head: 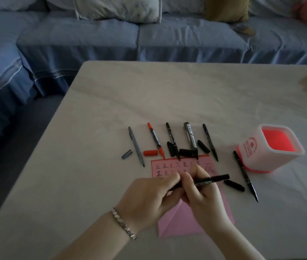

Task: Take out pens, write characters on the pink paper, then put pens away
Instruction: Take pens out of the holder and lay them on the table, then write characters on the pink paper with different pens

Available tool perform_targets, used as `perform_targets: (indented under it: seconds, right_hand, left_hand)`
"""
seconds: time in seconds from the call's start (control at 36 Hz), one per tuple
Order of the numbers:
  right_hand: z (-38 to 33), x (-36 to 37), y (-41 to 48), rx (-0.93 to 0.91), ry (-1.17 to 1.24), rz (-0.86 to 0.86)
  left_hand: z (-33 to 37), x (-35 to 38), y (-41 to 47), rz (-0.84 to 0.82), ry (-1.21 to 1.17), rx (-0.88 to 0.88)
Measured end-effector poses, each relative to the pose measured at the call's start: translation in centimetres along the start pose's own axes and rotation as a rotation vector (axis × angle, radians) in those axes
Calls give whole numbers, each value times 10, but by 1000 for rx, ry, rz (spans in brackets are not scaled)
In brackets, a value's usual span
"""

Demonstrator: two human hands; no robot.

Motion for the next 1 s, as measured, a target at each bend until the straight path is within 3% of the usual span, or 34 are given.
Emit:
perform_targets:
  seconds: [0.08,0.19,0.25,0.33,0.47,0.67,0.78,0.89,1.0]
  right_hand:
    - [1,-6,-4,-13,50,151]
    - [8,-28,-2,28,58,314]
    - [16,-34,-3,67,46,292]
    - [26,-33,-7,77,8,220]
    - [33,-27,-13,49,-1,157]
    - [36,-28,-14,5,-68,175]
    - [33,-34,-14,-14,-164,207]
    - [33,-39,-16,-10,-181,242]
    - [32,-36,-19,-55,-153,209]
  left_hand:
    - [-8,-7,-8,19,74,-55]
    - [-38,-22,-39,48,163,-307]
    - [-57,-30,-55,125,177,-397]
    - [-80,-35,-74,193,340,-371]
    - [-107,-30,-93,216,504,-319]
    - [-98,-26,-93,231,536,-358]
    - [-51,-7,-82,149,418,-270]
    - [-23,31,-79,-79,416,-142]
    - [-21,52,-87,-248,428,-187]
Point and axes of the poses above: each hand's wrist, its own y-axis towards the middle knuckle, its own x-axis out of the palm, z = x × y, the point moved 3 cm from there along y, towards the middle knuckle, and after that the axes turned 5 degrees about -y, right-handed, at the moved point
